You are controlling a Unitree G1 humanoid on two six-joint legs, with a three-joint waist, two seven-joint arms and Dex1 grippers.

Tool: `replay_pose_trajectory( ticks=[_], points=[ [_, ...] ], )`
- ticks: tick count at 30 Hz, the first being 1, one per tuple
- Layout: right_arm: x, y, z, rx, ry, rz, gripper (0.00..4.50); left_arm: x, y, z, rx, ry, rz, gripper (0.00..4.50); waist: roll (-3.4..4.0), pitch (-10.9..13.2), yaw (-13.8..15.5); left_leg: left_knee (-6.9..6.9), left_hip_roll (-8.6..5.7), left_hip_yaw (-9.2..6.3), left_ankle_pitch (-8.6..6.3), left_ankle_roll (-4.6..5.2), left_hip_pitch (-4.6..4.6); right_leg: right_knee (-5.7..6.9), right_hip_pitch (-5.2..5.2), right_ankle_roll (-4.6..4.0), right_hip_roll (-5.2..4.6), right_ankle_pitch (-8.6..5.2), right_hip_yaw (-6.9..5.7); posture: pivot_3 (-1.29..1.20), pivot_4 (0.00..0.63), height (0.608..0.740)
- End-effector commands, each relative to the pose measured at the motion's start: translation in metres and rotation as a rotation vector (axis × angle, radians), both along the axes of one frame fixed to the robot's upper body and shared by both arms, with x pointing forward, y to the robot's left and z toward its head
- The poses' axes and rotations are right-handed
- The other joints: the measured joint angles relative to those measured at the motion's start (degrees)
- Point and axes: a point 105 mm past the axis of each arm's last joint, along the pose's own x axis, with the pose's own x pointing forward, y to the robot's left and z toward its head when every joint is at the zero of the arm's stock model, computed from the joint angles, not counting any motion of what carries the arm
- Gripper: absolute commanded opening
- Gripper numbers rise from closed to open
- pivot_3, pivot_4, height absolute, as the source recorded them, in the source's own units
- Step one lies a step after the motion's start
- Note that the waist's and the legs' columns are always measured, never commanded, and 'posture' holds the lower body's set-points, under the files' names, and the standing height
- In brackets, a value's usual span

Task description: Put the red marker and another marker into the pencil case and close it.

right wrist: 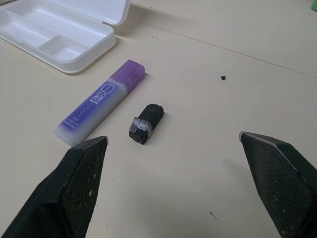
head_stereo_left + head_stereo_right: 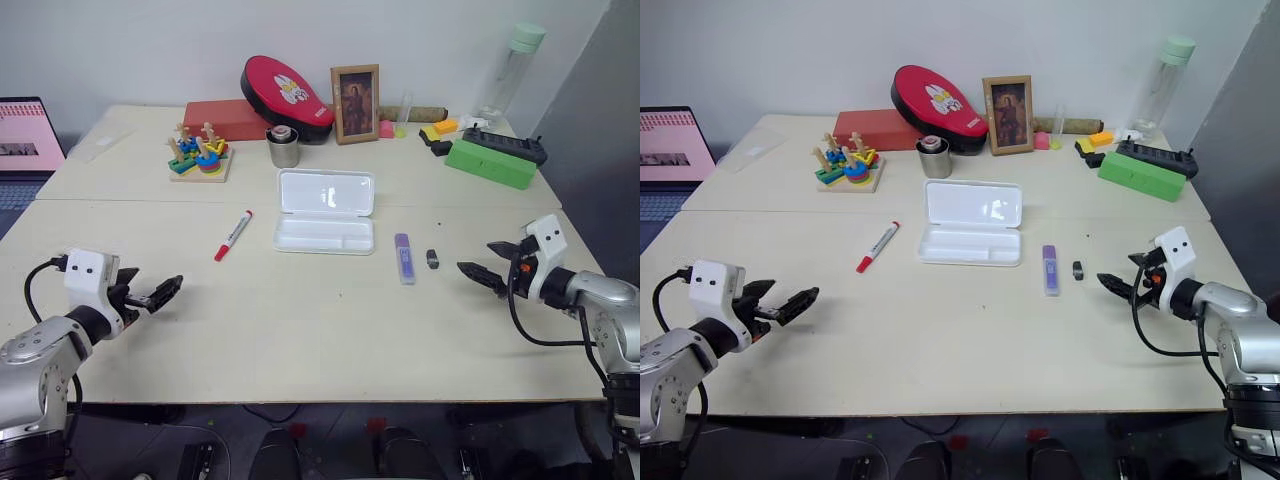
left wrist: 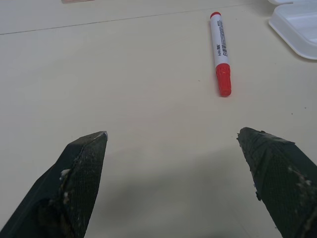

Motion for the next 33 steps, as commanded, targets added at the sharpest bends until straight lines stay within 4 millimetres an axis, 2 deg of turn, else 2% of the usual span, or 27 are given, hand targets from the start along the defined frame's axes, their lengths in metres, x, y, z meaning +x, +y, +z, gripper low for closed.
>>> replay_pose_trajectory(
  ticks=[1,8,12,24,29,33],
  points=[
    [0.000,0.002,0.017,-0.005,-0.057,0.021,4.49,0.002,0.000,0.019,0.017,-0.065,-0.012,4.50,0.00,0.0,0.0,0.00,0.00,0.00,0.00,0.00,0.00,0.00,0.00,0.00,0.00,0.00,0.00,0.00,0.150,0.740],
    [0.002,0.003,0.016,-0.003,-0.054,0.027,4.49,0.001,0.001,0.018,0.008,-0.062,-0.001,4.50,0.00,0.0,0.0,0.00,0.00,0.00,0.00,0.00,0.00,0.00,0.00,0.00,0.00,0.00,0.00,0.00,0.150,0.740],
    [0.001,0.006,0.015,0.001,-0.049,0.042,4.49,0.002,-0.007,0.016,0.004,-0.060,-0.025,4.50,0.00,0.0,0.0,0.00,0.00,0.00,0.00,0.00,0.00,0.01,0.00,0.00,0.00,0.00,0.00,0.00,0.150,0.740],
    [0.002,0.005,0.013,-0.004,-0.040,0.045,4.49,-0.001,-0.004,0.014,0.010,-0.054,-0.009,4.50,0.00,0.0,0.0,0.00,0.00,0.00,0.00,0.00,0.00,0.01,0.01,0.00,0.00,0.00,0.00,0.00,0.150,0.740],
    [0.002,0.012,0.019,-0.006,-0.050,0.080,4.49,-0.002,-0.005,0.013,0.009,-0.048,-0.018,4.50,0.00,0.0,0.0,0.00,0.00,0.00,0.00,0.00,0.00,0.01,0.00,0.00,0.00,0.00,0.00,0.00,0.150,0.740],
    [0.005,0.029,0.039,-0.015,-0.080,0.181,4.49,-0.001,-0.020,0.012,0.008,-0.053,-0.106,4.50,0.02,0.0,0.0,0.01,0.00,0.00,0.00,0.00,0.01,0.01,0.00,0.00,0.00,0.00,0.00,0.00,0.150,0.740]
  ],
)
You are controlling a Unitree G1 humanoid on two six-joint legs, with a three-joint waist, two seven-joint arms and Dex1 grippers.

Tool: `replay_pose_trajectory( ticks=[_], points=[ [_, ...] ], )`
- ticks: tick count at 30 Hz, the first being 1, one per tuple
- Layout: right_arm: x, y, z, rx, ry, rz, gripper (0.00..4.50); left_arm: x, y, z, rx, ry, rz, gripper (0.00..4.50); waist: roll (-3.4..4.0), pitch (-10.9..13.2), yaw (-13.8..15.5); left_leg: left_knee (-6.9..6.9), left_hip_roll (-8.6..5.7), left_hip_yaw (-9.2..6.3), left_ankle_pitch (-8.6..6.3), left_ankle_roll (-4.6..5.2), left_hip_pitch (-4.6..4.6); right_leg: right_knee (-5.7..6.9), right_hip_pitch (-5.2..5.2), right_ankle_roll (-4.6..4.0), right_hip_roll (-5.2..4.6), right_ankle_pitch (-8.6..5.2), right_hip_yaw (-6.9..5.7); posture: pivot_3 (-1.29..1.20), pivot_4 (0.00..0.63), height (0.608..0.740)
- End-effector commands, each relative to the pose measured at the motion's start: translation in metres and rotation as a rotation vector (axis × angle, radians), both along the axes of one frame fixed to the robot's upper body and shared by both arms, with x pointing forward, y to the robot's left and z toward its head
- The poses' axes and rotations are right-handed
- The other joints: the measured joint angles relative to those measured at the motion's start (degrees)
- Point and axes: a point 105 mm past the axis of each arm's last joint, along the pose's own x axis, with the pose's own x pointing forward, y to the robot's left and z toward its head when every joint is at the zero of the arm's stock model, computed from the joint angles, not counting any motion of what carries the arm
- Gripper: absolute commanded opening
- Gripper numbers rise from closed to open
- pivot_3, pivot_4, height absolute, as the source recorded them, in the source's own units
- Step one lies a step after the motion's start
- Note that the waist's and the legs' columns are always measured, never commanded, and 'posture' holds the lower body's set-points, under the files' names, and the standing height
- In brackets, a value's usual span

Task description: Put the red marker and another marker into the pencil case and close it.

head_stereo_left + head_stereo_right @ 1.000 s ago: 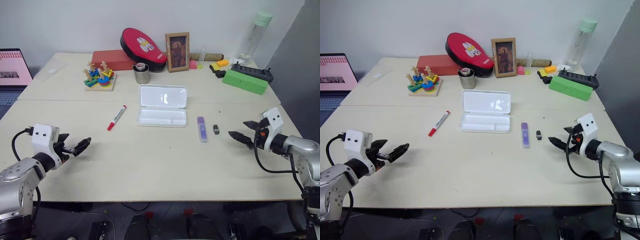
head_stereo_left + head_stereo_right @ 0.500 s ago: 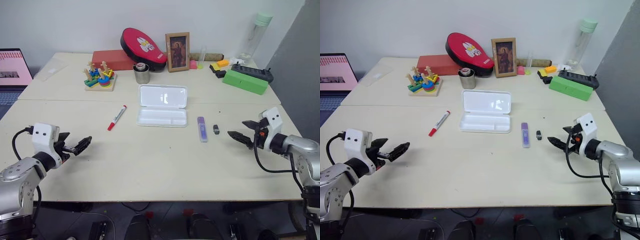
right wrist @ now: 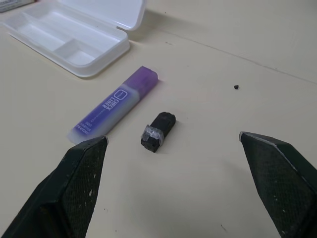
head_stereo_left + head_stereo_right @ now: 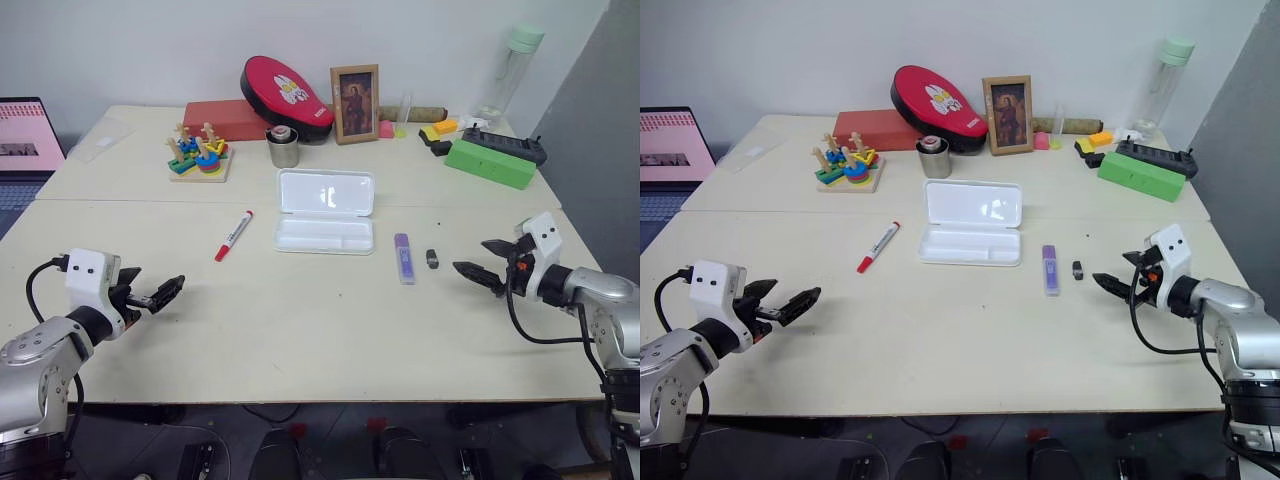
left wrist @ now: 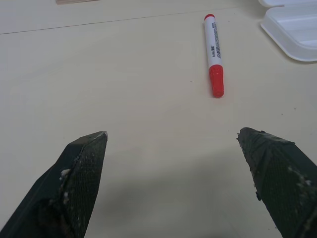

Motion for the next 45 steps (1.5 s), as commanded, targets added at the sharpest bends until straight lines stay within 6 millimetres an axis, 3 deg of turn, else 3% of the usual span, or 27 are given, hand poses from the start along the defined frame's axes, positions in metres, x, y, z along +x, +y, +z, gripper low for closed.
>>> replay_pose_trajectory(
  ticks=[1,7,11,13,20,30,33,45],
  points=[
    [0.001,0.022,0.033,-0.021,-0.066,0.147,4.49,0.004,-0.020,0.018,0.008,-0.077,-0.116,4.50,0.03,0.0,0.0,0.00,0.00,0.00,0.00,0.00,0.00,0.00,-0.01,0.00,0.00,0.00,0.00,0.00,0.150,0.740],
    [0.003,0.076,0.034,-0.109,0.051,0.415,4.49,0.013,-0.058,0.044,-0.068,-0.229,-0.291,4.50,0.02,0.0,0.0,0.01,0.03,0.00,0.00,0.00,0.00,0.01,-0.02,0.00,0.02,0.00,-0.02,0.00,0.150,0.740],
    [0.019,0.125,0.031,-0.165,0.035,0.560,4.49,0.015,-0.100,0.057,-0.158,-0.309,-0.440,4.50,0.02,0.0,0.0,0.01,0.01,0.01,0.00,0.00,-0.03,0.00,-0.03,0.00,0.01,0.01,-0.02,0.00,0.150,0.740],
    [0.030,0.137,0.026,-0.186,0.028,0.574,4.49,0.015,-0.115,0.058,-0.178,-0.320,-0.484,4.50,0.02,0.0,-0.1,0.01,0.01,0.00,0.00,0.00,-0.05,0.02,-0.04,-0.01,0.01,0.02,-0.02,0.00,0.150,0.740],
    [0.055,0.163,0.010,-0.216,0.039,0.599,4.49,0.013,-0.143,0.059,-0.230,-0.324,-0.560,4.50,0.01,0.0,0.1,0.02,0.00,-0.02,0.00,-0.01,-0.07,0.04,-0.03,-0.02,0.00,0.03,-0.07,0.00,0.150,0.740],
    [0.067,0.173,-0.021,-0.278,0.092,0.586,4.49,0.013,-0.145,0.059,-0.228,-0.321,-0.561,4.50,0.05,0.0,-0.1,0.02,0.01,-0.01,0.01,-0.01,-0.03,0.11,-0.02,-0.03,0.01,0.03,-0.06,0.00,0.150,0.740],
    [0.073,0.177,-0.027,-0.302,0.097,0.541,4.07,0.013,-0.150,0.060,-0.233,-0.323,-0.562,4.50,0.06,0.0,-0.2,0.02,0.01,-0.02,0.01,-0.01,-0.02,0.11,-0.02,-0.02,0.01,0.03,-0.06,0.00,0.150,0.740],
    [0.079,0.185,-0.027,-0.328,0.084,0.527,1.37,0.008,-0.142,0.061,-0.220,-0.336,-0.507,4.50,0.06,0.0,-0.4,0.01,0.01,-0.02,0.01,-0.01,-0.01,0.12,-0.01,-0.03,0.01,0.03,-0.06,0.00,0.150,0.740]
  ],
)
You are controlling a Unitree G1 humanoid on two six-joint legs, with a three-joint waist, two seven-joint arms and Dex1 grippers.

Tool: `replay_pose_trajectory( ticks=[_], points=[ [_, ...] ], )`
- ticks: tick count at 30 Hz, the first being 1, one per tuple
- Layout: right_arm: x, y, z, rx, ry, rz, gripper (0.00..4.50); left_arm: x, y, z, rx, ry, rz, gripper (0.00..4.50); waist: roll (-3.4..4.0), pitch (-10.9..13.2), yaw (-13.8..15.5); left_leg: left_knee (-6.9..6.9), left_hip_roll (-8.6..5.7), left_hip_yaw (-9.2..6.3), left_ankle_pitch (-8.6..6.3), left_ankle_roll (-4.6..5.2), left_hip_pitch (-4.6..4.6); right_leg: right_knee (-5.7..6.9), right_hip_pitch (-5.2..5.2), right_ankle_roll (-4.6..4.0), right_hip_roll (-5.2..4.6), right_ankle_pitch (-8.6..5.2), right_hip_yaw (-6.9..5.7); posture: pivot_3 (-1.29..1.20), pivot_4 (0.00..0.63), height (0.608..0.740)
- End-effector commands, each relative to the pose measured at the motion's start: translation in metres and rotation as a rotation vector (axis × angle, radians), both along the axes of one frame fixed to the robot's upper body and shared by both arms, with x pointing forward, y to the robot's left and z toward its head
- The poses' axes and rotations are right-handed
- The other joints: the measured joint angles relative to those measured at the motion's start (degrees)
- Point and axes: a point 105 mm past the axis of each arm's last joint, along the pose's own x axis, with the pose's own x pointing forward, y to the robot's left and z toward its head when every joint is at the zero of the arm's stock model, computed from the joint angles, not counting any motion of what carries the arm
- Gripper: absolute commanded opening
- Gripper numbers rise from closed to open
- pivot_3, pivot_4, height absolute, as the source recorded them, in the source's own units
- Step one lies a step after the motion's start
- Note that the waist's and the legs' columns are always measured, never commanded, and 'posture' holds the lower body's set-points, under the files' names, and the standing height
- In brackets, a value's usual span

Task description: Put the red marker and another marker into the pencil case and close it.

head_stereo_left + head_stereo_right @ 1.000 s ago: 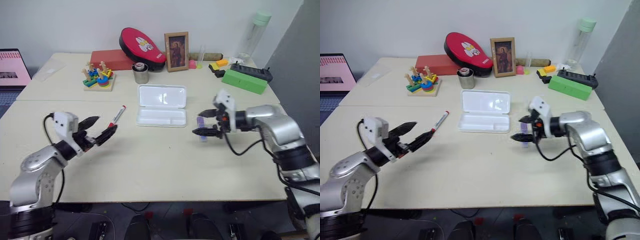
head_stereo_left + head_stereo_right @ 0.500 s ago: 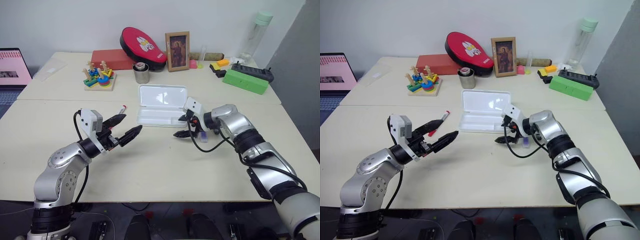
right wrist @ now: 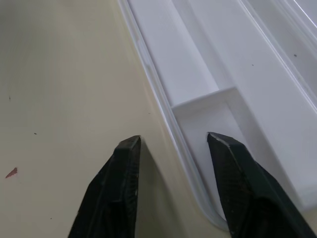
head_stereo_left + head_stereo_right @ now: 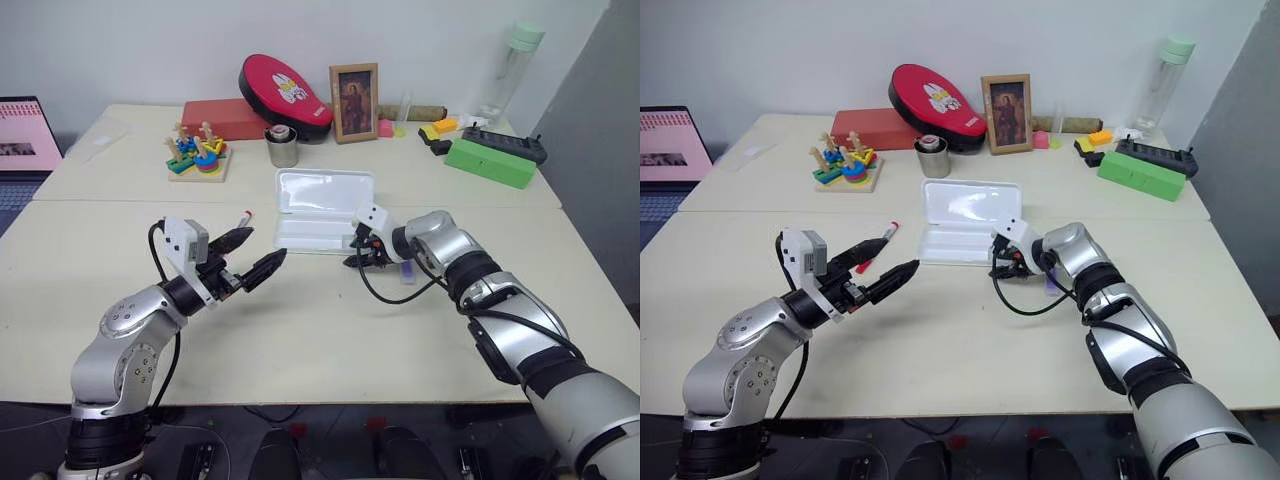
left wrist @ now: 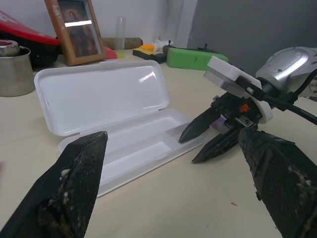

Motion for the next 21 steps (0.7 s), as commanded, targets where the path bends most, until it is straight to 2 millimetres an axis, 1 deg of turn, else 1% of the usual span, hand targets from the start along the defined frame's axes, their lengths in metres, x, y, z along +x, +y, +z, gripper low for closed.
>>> replay_pose_trajectory(
  ticks=[1,4,5,6,10,14,17,21],
  points=[
    [0.003,0.005,0.011,0.010,-0.032,0.021,1.19,-0.006,0.002,0.014,-0.002,-0.057,0.007,4.50,0.00,0.0,-0.1,0.00,0.00,0.00,0.00,0.00,0.00,0.00,0.00,0.00,0.00,0.00,0.00,0.00,0.150,0.740],
    [0.003,0.007,0.012,0.013,-0.044,0.029,0.61,-0.008,0.004,0.014,0.001,-0.055,0.018,4.50,0.00,0.0,-0.1,0.00,0.00,0.00,0.00,0.00,-0.01,-0.01,0.00,0.00,0.00,0.00,0.00,0.00,0.150,0.740],
    [0.003,0.007,0.013,0.016,-0.049,0.033,0.27,-0.008,0.005,0.013,0.004,-0.055,0.024,4.50,0.00,0.0,-0.1,0.00,0.00,0.00,0.00,0.00,0.00,-0.01,0.00,0.00,0.00,0.00,0.00,0.00,0.150,0.740],
    [0.003,0.008,0.014,0.018,-0.052,0.035,0.09,-0.008,0.005,0.013,0.005,-0.054,0.027,4.50,0.00,0.0,-0.1,0.00,0.00,0.00,0.00,0.00,0.00,-0.01,0.00,0.00,0.00,0.00,0.00,0.00,0.150,0.740],
    [0.001,0.009,0.018,0.025,-0.089,0.079,0.04,-0.010,0.009,0.012,0.021,-0.047,0.035,4.50,0.01,0.0,-0.2,0.00,0.00,0.00,0.00,0.00,0.01,0.01,0.01,0.00,0.00,0.00,0.00,0.00,0.150,0.740],
    [-0.009,0.009,0.024,0.030,-0.116,0.183,0.04,-0.020,0.017,0.009,0.043,-0.021,0.044,4.50,0.03,0.0,-0.4,-0.01,0.00,0.00,0.00,0.00,-0.01,-0.01,0.00,0.00,0.00,0.00,0.00,0.00,0.150,0.740],
    [-0.031,0.005,0.025,0.034,-0.077,0.303,0.04,-0.031,0.028,0.004,0.074,0.014,0.066,4.50,0.06,0.0,-0.5,-0.04,0.01,0.00,-0.01,0.00,-0.03,-0.07,-0.02,0.00,0.00,0.00,0.00,0.00,0.150,0.740],
    [-0.068,0.000,0.020,0.007,-0.047,0.436,0.04,-0.042,0.044,0.001,0.109,0.047,0.091,4.50,0.09,0.1,-0.3,-0.06,0.00,0.00,-0.01,-0.01,-0.05,-0.06,-0.03,-0.02,-0.02,-0.01,0.00,0.00,0.150,0.740]
  ],
)
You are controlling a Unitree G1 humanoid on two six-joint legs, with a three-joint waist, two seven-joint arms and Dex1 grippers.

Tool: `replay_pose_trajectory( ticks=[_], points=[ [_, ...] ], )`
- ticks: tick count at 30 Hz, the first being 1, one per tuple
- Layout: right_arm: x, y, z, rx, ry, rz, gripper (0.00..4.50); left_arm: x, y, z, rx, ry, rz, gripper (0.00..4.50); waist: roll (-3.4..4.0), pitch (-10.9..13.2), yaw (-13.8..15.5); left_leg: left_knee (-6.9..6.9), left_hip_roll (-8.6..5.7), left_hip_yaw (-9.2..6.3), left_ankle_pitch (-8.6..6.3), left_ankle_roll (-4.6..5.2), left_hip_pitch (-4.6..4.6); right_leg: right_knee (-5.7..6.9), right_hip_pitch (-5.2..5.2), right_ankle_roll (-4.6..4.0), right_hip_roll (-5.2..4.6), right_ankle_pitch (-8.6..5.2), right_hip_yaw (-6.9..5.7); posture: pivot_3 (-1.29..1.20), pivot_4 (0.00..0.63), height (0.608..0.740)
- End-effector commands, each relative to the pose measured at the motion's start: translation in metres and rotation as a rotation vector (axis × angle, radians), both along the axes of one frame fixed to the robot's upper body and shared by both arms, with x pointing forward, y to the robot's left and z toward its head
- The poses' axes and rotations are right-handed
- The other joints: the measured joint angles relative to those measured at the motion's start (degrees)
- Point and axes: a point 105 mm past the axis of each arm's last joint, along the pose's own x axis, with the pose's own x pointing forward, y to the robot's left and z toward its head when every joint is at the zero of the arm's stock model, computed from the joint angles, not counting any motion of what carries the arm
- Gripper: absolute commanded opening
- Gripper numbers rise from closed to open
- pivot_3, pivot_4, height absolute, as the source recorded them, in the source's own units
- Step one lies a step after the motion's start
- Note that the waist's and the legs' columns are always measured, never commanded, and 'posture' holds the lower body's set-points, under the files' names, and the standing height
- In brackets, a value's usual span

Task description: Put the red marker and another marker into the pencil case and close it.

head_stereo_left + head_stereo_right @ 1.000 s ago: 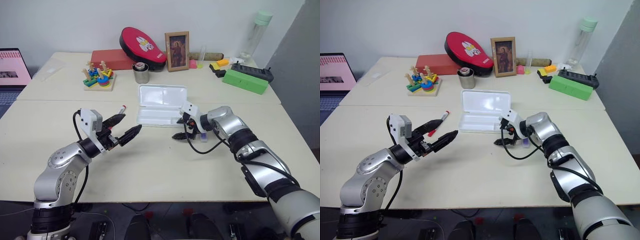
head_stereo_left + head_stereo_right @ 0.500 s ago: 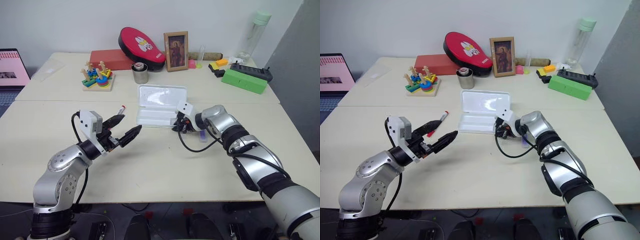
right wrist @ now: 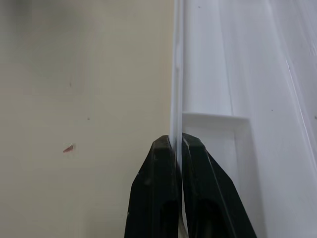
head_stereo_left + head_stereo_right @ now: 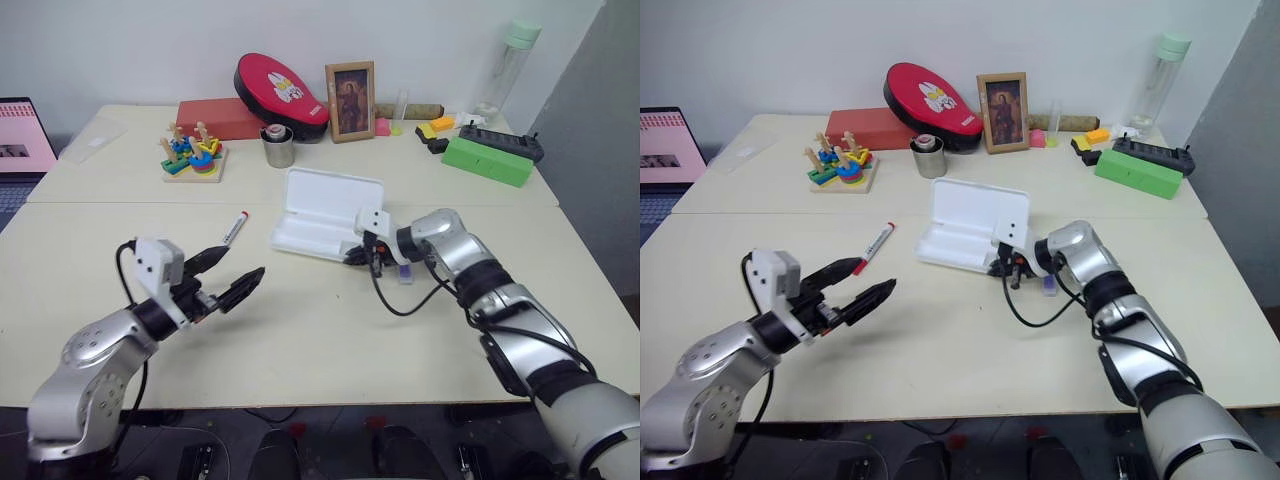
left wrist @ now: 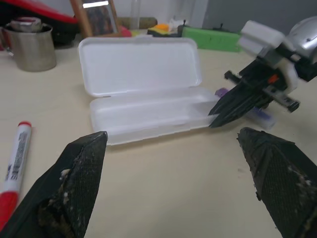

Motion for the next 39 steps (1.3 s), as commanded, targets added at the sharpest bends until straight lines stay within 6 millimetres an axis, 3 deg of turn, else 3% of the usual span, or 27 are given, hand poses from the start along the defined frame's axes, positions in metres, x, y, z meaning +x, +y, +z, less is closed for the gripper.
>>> replay_pose_trajectory(
  ticks=[1,6,9,22,32,39],
  points=[
    [-0.040,0.007,0.012,0.000,-0.013,0.170,0.04,-0.012,0.011,0.015,0.037,-0.032,0.000,4.50,0.00,0.0,0.2,0.00,0.01,-0.01,0.00,0.00,0.00,0.01,-0.01,0.00,0.01,0.00,-0.02,0.00,0.150,0.740],
    [-0.074,0.007,0.001,-0.028,0.001,0.218,0.04,-0.024,0.018,0.014,0.054,0.009,-0.005,4.50,-0.02,0.0,0.1,0.03,0.03,0.00,0.00,0.00,0.04,0.02,-0.01,0.02,0.02,-0.02,0.00,0.00,0.150,0.740],
    [-0.084,0.008,-0.004,-0.035,0.006,0.230,0.04,-0.028,0.022,0.012,0.061,0.035,-0.003,4.50,-0.06,0.0,0.1,0.05,0.03,0.01,0.01,0.00,0.10,0.00,0.02,0.03,0.01,-0.03,0.02,0.00,0.150,0.740],
    [-0.085,0.017,-0.012,-0.017,0.014,0.179,0.04,-0.025,0.020,0.014,0.073,0.041,-0.017,4.50,-0.17,-0.1,0.1,0.05,0.02,0.01,0.01,-0.01,0.04,-0.02,-0.22,0.02,0.02,-0.02,0.03,0.00,0.150,0.740],
    [-0.088,0.016,0.007,0.045,0.026,0.178,2.08,-0.018,0.018,0.013,0.056,0.037,-0.006,4.50,-0.18,-0.1,0.2,0.05,0.02,0.01,0.01,-0.01,0.04,-0.02,-0.21,0.02,0.01,-0.02,0.03,0.00,0.150,0.740],
    [-0.090,0.011,0.049,0.184,0.052,0.131,3.72,0.010,0.035,0.025,-0.002,-0.004,0.140,4.50,-0.20,-0.1,0.8,0.06,0.03,0.01,0.01,0.00,0.04,0.01,-0.17,0.02,0.02,-0.02,0.03,0.00,0.150,0.740]
  ],
)
